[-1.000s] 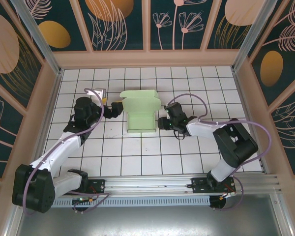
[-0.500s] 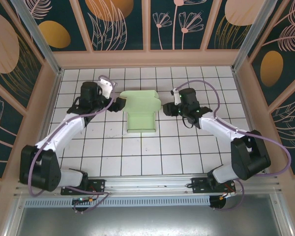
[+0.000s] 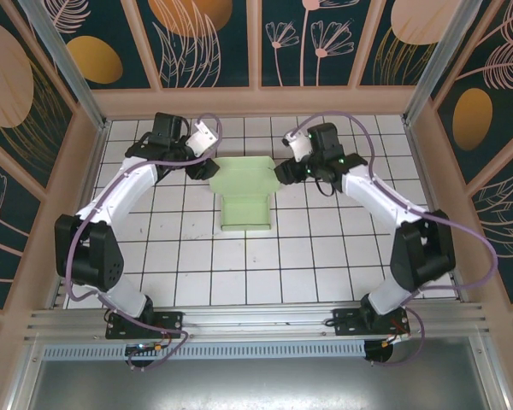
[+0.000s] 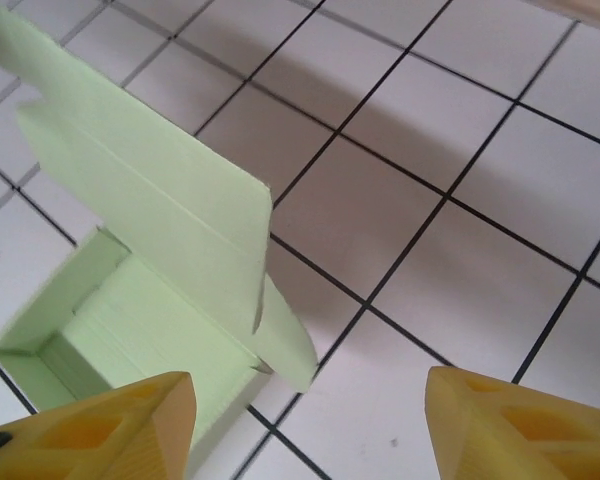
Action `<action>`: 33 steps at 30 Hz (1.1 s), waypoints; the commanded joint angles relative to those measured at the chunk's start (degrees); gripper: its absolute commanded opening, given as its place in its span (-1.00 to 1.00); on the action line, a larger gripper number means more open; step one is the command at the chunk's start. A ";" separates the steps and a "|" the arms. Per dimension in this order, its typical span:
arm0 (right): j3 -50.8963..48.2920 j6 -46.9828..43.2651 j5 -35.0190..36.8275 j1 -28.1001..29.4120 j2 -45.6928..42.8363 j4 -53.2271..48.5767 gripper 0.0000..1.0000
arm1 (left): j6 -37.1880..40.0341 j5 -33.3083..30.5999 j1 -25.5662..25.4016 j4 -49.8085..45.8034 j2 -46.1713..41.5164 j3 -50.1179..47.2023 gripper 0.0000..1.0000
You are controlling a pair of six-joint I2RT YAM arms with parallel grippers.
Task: Fold the paper box
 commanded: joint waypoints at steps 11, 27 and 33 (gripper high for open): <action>32.35 -26.26 -13.01 -2.79 21.39 -31.77 0.25 | 3.77 2.18 0.35 -6.09 1.53 0.97 0.29; 44.42 -28.14 -13.63 -2.11 30.00 -43.80 0.11 | 3.90 3.38 0.36 -4.69 1.56 0.12 0.35; 45.14 -30.28 -13.91 -2.12 31.64 -44.84 -0.07 | 4.04 3.46 0.31 -4.11 1.30 -0.39 0.36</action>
